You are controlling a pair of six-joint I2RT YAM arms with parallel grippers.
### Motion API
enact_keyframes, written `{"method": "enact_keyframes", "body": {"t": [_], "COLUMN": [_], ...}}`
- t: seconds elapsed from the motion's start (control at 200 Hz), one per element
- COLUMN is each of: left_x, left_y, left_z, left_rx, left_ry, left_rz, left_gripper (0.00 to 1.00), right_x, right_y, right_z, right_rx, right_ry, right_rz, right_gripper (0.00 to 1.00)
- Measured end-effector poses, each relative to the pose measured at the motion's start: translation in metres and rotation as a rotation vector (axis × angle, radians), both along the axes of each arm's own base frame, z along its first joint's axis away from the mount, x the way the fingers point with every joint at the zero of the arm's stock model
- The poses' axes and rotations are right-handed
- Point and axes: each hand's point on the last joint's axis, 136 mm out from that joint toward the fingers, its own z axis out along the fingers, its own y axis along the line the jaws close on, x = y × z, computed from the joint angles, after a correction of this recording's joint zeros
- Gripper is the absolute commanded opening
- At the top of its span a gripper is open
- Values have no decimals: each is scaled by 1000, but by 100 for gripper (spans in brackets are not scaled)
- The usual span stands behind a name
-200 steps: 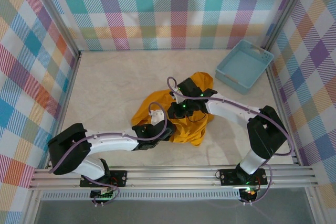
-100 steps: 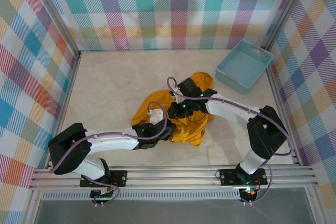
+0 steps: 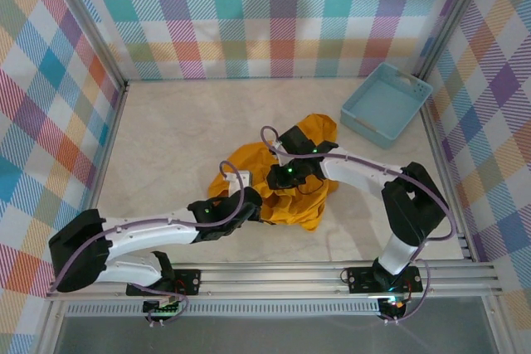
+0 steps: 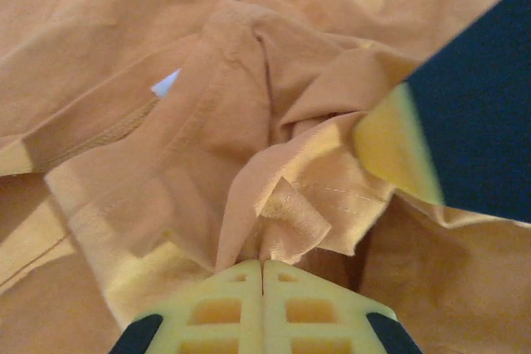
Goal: Fold the inside-out t-shirt
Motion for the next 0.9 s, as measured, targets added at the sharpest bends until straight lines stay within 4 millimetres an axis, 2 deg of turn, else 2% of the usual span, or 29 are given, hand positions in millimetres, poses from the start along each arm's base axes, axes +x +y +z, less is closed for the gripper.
{"method": "enact_keyframes", "body": {"t": [0.14,0.265,0.375,0.535,0.705,0.81,0.9], "left_x": [-3,-2,1,4,4,4,3], "left_y": [-3,-1,4,16,14,11,9], "left_z": [8,16,22,21,21,24,24], "left_rx": [-83,-140,-198,-242,-265,-285,-291], "left_ry": [3,5,4,18,37,36,39], "left_rz": [-33,-40,-38,-21,-36,-51,-57], "left_gripper": [0,0,0,0,0,0,0], "right_x": [2,4,3,-10,-26,-32,-33], "right_y": [-2,-4,-9,-19,0,14,23], "right_z": [-10,-8,7,39,52,45,32], "right_rx": [-28,-36,-22,23,72,74,63], "right_ry": [3,-18,-74,-208,-295,-311,-302], "right_rz": [-1,4,10,56,165,222,252], "right_gripper": [32,39,44,51,50,46,42]}}
